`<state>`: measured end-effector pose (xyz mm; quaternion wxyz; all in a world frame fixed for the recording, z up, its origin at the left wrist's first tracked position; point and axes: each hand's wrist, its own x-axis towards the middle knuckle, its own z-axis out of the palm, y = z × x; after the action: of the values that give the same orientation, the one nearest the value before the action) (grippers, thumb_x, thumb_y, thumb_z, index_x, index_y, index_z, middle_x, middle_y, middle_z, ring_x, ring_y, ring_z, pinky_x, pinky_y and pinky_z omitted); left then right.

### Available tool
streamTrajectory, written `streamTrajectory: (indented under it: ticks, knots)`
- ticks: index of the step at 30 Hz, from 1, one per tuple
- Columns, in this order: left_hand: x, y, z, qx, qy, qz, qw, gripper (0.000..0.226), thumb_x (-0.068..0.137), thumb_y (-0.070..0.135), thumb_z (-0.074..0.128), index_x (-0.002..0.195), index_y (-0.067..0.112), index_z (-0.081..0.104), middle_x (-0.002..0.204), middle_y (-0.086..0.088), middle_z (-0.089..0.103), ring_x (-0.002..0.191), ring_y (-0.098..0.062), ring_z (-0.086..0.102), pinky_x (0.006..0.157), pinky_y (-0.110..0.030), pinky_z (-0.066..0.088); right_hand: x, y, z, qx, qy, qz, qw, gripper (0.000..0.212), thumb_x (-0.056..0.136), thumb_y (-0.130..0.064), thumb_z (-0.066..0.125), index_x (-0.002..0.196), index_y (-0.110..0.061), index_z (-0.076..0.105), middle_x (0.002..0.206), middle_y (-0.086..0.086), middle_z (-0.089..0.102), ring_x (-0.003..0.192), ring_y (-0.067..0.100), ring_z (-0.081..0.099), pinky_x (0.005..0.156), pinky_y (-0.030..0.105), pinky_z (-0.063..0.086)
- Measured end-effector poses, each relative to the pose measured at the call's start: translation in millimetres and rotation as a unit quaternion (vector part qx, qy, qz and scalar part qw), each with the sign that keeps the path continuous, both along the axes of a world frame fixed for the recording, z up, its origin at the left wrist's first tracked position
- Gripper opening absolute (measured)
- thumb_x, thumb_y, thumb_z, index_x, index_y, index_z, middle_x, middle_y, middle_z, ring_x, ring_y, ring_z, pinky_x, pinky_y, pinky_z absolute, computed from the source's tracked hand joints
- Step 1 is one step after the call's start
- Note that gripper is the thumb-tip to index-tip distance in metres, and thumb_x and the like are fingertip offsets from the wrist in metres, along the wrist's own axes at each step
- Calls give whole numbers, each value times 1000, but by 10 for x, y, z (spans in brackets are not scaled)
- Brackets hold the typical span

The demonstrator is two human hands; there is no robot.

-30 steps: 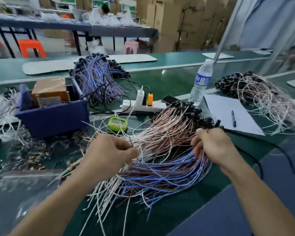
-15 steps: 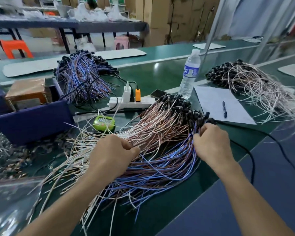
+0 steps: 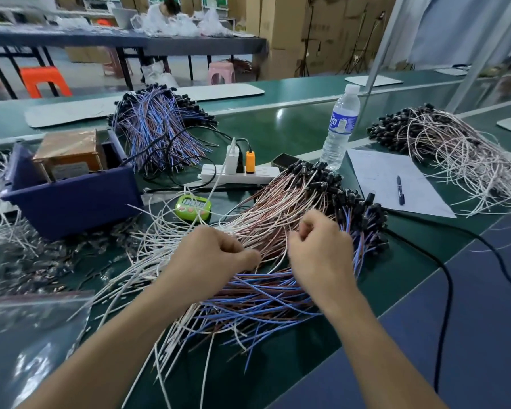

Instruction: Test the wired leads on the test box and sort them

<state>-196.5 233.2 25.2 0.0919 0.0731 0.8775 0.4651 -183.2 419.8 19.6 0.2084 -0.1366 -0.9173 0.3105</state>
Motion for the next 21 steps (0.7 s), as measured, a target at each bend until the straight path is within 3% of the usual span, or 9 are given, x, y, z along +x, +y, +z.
streamTrajectory:
  ticks: [3,6,8,10,14,15,17,19,21]
  knots:
    - [-29,-113,7,48,12,64,997,21,87,31,78,67,25,78,55,1,69,44,-15,54,45,-27,47,-36,-459,-13,-28,-2,98,995,31,90,-17,66,67,-23,45,57,-7,54,53,7,49,48,22,31]
    - [-36,-408,-14,69,35,127,989,32,90,9,74,75,37,80,70,3,77,64,-18,73,69,-35,63,-103,-867,-28,-50,-20,170,984,28,89,-17,63,67,-22,46,61,-5,55,60,13,51,58,30,34]
    - [7,-681,-11,97,38,171,980,27,88,7,77,76,31,81,71,1,78,61,-15,73,65,-32,62,-151,-1128,-22,-59,-23,212,975,27,89,-17,64,68,-23,48,62,-6,56,59,10,52,54,29,33]
    - [81,-969,10,114,49,224,967,18,84,20,84,68,28,81,60,-1,73,46,-9,62,49,-23,53,-183,-1411,13,-75,-21,261,962,24,89,-16,66,70,-23,51,64,-8,57,59,7,53,49,24,35]
    - [354,-1644,4,178,90,371,907,50,83,60,67,49,23,73,40,1,55,31,-6,40,35,-16,34,-191,-2054,98,-82,-27,371,925,8,86,-16,69,82,-22,67,73,-9,68,73,14,64,68,30,53]
    - [463,-1822,-8,212,104,392,889,46,87,54,67,54,23,75,42,2,54,33,-6,41,36,-15,33,-192,-2207,116,-78,-35,398,913,10,86,-14,69,86,-24,71,77,-9,72,75,15,67,73,31,55]
    - [706,-2149,-20,235,130,398,877,19,90,17,77,75,26,82,59,2,68,47,-6,57,47,-14,45,-207,-2486,164,-71,-47,446,891,14,86,-13,71,90,-25,77,82,-7,77,78,12,71,79,30,57]
    - [892,-2449,-39,183,152,402,884,50,79,-19,74,91,29,80,92,6,77,76,2,70,73,-10,53,-242,-2729,204,-72,-48,476,875,6,86,-20,77,81,-22,79,75,-7,76,72,8,71,74,28,58]
    - [999,-2738,-61,134,172,438,872,63,73,-27,70,95,32,76,113,8,73,98,8,68,96,-12,50,-259,-2976,241,-60,-42,486,871,35,83,-42,80,63,-14,71,57,-2,68,56,14,65,59,32,54]
